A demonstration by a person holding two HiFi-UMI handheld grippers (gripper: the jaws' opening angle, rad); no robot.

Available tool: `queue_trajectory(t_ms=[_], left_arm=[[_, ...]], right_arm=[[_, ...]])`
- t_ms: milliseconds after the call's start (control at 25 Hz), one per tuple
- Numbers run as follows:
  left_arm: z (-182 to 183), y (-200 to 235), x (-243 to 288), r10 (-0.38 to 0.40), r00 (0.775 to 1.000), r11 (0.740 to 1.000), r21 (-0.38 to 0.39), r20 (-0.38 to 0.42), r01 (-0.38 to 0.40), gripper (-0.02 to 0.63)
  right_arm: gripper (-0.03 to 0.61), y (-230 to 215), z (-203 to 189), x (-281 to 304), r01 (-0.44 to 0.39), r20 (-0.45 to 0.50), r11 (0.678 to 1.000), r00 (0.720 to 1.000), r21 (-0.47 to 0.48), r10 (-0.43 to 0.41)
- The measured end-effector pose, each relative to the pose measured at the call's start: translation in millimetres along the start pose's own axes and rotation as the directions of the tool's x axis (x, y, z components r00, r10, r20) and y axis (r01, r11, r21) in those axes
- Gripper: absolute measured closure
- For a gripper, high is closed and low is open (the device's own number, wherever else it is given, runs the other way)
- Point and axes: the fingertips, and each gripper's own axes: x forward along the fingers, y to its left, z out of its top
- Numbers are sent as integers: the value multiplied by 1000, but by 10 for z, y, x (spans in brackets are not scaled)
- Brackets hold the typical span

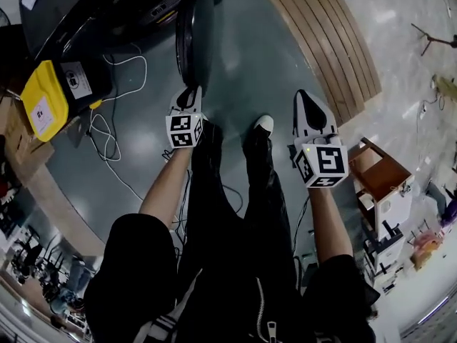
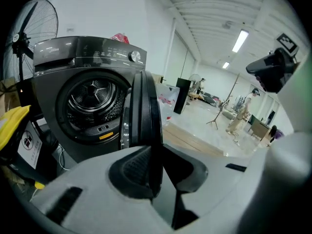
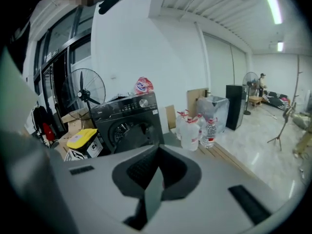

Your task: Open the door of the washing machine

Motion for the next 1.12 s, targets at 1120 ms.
queue_trajectory(t_ms=[1120], left_arm=[[719, -2396, 1370, -149, 988, 979, -132, 39, 152, 584]], right_arm=[[575, -1874, -375, -1029, 173, 4, 977, 985, 125, -175]])
